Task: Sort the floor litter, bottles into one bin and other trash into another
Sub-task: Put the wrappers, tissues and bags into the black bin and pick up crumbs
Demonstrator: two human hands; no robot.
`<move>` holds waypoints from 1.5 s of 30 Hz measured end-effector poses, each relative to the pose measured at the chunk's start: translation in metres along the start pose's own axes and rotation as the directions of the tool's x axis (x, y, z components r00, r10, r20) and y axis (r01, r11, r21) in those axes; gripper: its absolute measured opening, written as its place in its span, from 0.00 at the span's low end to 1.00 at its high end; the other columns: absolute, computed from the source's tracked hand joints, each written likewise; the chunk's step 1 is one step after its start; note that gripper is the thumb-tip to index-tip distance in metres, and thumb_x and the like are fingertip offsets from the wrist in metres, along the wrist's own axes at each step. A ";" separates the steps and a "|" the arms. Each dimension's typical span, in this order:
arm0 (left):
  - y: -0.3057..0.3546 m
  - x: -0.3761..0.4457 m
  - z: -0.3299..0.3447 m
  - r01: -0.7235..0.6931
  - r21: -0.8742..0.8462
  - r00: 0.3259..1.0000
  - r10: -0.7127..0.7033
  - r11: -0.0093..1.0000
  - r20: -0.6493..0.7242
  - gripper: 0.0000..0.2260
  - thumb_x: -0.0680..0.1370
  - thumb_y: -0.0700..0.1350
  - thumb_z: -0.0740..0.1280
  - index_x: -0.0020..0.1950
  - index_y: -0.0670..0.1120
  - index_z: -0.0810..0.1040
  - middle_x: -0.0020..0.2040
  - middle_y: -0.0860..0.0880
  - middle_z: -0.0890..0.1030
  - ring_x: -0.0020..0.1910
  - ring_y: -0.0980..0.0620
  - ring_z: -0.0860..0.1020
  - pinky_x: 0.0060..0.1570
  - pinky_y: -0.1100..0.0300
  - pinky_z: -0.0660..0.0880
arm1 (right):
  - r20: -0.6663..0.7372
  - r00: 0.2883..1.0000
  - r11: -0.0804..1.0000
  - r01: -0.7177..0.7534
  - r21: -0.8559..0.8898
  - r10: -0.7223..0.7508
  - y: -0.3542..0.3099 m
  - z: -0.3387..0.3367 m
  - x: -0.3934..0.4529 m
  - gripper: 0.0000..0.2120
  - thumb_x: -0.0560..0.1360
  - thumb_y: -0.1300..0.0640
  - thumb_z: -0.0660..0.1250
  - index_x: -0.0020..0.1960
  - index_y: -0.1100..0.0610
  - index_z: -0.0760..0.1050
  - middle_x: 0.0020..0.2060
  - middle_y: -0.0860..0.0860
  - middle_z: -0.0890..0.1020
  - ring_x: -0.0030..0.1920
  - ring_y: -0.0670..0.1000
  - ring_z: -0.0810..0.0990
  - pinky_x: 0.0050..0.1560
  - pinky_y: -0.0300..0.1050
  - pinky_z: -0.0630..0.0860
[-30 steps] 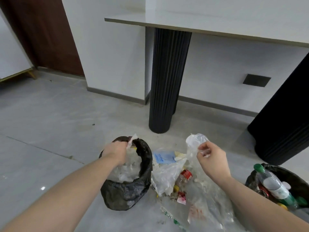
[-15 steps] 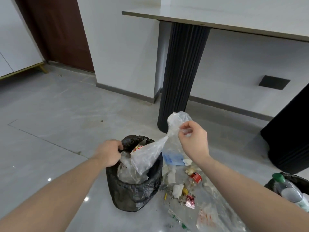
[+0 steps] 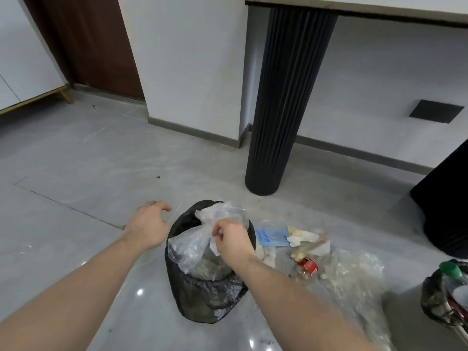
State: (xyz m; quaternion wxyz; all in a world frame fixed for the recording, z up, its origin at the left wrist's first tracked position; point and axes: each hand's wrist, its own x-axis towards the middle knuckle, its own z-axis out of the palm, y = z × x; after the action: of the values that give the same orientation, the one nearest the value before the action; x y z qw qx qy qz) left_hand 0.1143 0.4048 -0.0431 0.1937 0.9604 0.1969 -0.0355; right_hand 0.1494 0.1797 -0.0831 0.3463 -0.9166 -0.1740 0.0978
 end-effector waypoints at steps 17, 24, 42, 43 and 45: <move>0.071 0.001 0.020 -0.235 -0.033 0.972 0.236 0.971 0.021 0.24 0.74 0.33 0.63 0.66 0.52 0.77 0.68 0.51 0.74 0.66 0.47 0.72 0.62 0.53 0.72 | 0.460 0.843 0.960 -0.234 -0.152 0.279 0.038 0.057 0.026 0.29 0.76 0.59 0.62 0.76 0.53 0.61 0.70 0.58 0.72 0.67 0.61 0.74 0.67 0.54 0.74; 0.116 -0.020 0.024 -0.360 0.014 0.929 0.357 0.933 0.094 0.24 0.73 0.35 0.64 0.67 0.51 0.77 0.66 0.51 0.75 0.65 0.46 0.74 0.64 0.52 0.72 | 0.004 0.996 0.996 -0.086 -0.035 0.087 0.048 -0.042 -0.039 0.20 0.73 0.64 0.61 0.61 0.50 0.77 0.59 0.50 0.81 0.56 0.54 0.80 0.54 0.45 0.76; 0.230 -0.094 0.154 -0.594 0.163 0.702 0.410 0.788 0.582 0.19 0.76 0.43 0.66 0.67 0.50 0.75 0.65 0.48 0.73 0.62 0.46 0.75 0.62 0.51 0.74 | 0.001 0.775 0.768 -0.625 -0.139 0.632 0.278 -0.068 -0.257 0.26 0.70 0.58 0.66 0.68 0.50 0.70 0.68 0.48 0.70 0.62 0.54 0.77 0.54 0.44 0.75; 0.224 -0.100 0.168 -0.591 0.180 0.697 0.386 0.786 0.605 0.18 0.75 0.43 0.67 0.65 0.50 0.76 0.64 0.48 0.74 0.61 0.46 0.75 0.61 0.50 0.75 | 0.009 0.764 0.758 -0.639 -0.132 0.646 0.284 -0.065 -0.259 0.27 0.70 0.58 0.66 0.69 0.51 0.69 0.69 0.48 0.69 0.64 0.54 0.75 0.57 0.44 0.75; 0.214 -0.110 0.191 -0.602 0.217 0.678 0.347 0.769 0.648 0.17 0.74 0.42 0.66 0.63 0.49 0.77 0.63 0.48 0.75 0.59 0.45 0.76 0.59 0.50 0.76 | 0.011 0.743 0.739 -0.665 -0.108 0.669 0.294 -0.060 -0.259 0.29 0.69 0.59 0.67 0.70 0.51 0.69 0.70 0.49 0.68 0.66 0.55 0.73 0.61 0.45 0.74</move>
State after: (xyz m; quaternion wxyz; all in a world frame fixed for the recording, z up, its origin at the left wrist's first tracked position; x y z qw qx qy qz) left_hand 0.0985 0.1099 -0.1271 0.0380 0.9386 -0.1459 -0.3103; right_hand 0.0034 -0.1623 -0.2197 0.2392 -0.9311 0.1525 0.2291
